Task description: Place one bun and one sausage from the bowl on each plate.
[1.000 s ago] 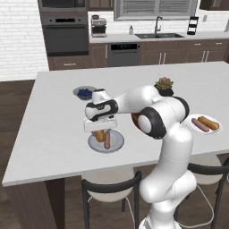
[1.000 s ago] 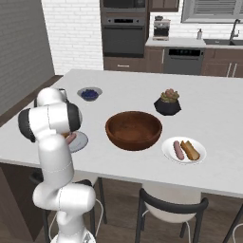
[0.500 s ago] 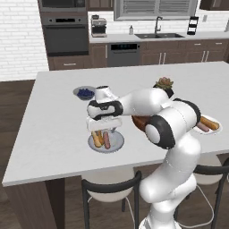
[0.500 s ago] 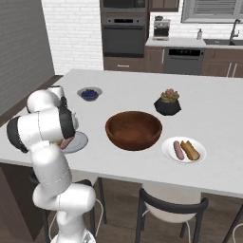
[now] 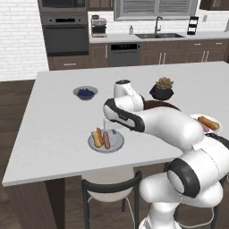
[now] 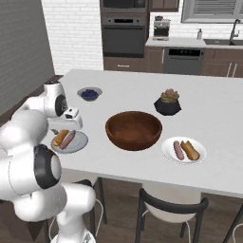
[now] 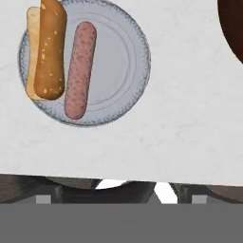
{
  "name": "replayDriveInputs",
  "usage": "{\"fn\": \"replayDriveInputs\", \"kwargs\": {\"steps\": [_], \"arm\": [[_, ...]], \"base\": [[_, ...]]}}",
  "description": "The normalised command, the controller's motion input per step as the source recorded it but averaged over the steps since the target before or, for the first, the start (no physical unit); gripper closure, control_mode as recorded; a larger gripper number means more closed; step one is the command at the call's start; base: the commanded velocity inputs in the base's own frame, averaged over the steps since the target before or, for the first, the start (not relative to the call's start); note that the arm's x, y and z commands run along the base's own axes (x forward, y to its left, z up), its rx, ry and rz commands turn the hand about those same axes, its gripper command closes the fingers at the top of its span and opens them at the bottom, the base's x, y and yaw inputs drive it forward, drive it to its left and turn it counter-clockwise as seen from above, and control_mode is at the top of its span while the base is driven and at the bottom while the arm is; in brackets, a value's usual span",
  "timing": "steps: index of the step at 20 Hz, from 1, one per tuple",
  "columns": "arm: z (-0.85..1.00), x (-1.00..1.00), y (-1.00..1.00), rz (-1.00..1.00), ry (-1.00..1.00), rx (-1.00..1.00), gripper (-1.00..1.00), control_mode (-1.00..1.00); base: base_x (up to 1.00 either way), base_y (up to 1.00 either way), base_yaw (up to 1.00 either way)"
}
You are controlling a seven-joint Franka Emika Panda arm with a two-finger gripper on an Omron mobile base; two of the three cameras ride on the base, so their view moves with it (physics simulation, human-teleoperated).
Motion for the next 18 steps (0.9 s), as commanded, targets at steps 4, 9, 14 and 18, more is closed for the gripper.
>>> {"fn": "replayDriveInputs", "kwargs": {"steps": [4, 9, 14, 18], "arm": [[0.85, -0.71, -0.64, 0.0, -0.03, 0.0, -1.0, -1.0], [0.91, -0.75, -0.53, 0.0, -0.04, 0.0, -1.0, -1.0], [0.91, -0.82, -0.5, 0.0, -0.09, 0.0, -1.0, -1.0], [0.78, -0.79, -0.51, 0.0, -0.05, 0.0, -1.0, -1.0]], "base": [[0.0, 0.0, 0.0], [0.0, 0.0, 0.0], [0.0, 0.0, 0.0], [0.0, 0.0, 0.0]]}}
